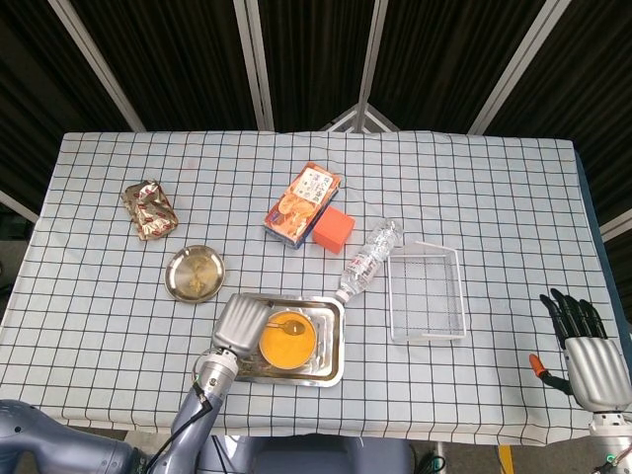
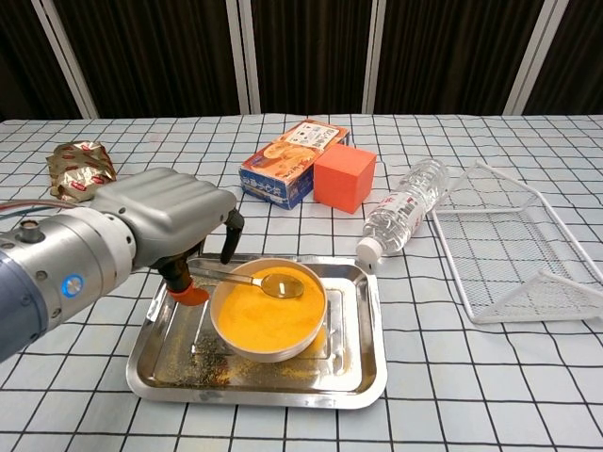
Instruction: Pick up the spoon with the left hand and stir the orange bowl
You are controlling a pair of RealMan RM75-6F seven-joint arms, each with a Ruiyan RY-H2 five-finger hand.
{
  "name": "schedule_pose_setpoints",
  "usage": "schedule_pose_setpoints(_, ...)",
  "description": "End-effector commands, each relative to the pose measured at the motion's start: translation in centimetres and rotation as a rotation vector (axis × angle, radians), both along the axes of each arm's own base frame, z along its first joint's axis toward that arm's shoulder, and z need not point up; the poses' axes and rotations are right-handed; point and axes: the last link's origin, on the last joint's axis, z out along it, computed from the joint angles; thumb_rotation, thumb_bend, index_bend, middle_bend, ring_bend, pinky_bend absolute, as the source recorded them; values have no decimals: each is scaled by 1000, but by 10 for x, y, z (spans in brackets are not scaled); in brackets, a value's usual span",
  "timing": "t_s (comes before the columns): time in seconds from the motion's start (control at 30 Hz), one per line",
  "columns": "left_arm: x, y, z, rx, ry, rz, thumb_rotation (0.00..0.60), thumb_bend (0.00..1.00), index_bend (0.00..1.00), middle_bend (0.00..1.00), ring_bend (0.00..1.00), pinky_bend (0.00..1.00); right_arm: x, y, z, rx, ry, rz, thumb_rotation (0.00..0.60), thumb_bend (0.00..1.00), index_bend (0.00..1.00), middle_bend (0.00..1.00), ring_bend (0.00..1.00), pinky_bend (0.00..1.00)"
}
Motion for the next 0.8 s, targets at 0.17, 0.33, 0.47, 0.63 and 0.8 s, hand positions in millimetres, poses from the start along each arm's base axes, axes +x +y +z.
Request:
schedule_pose_setpoints(0.17,-6,1,14,18,-40,8,600,251,394,971,871,922,0,0,0,0,0,-1,600,360,0,0,0,0)
schedule_pose_setpoints(0.33,-12,2,22,31,-57,11,600,252,409,971,871,922,0,0,0,0,1,-2,600,359,0,0,0,0)
schedule_pose_setpoints(0.47,-18,4,27,40,-61,14,600,252,422,971,871,922,0,0,-1,0,3,-2,600,360,0,0,0,0)
schedule_pose_setpoints(0.63,-20,5,27,40,-63,15,600,252,425,971,871,922,0,0,-1,-1,3,-3,600,360,0,0,0,0)
schedule_pose_setpoints(0.8,-21,4,21,30,-67,21,600,258,422,971,871,922,0,0,-1,0,2,-3,600,360,0,0,0,0)
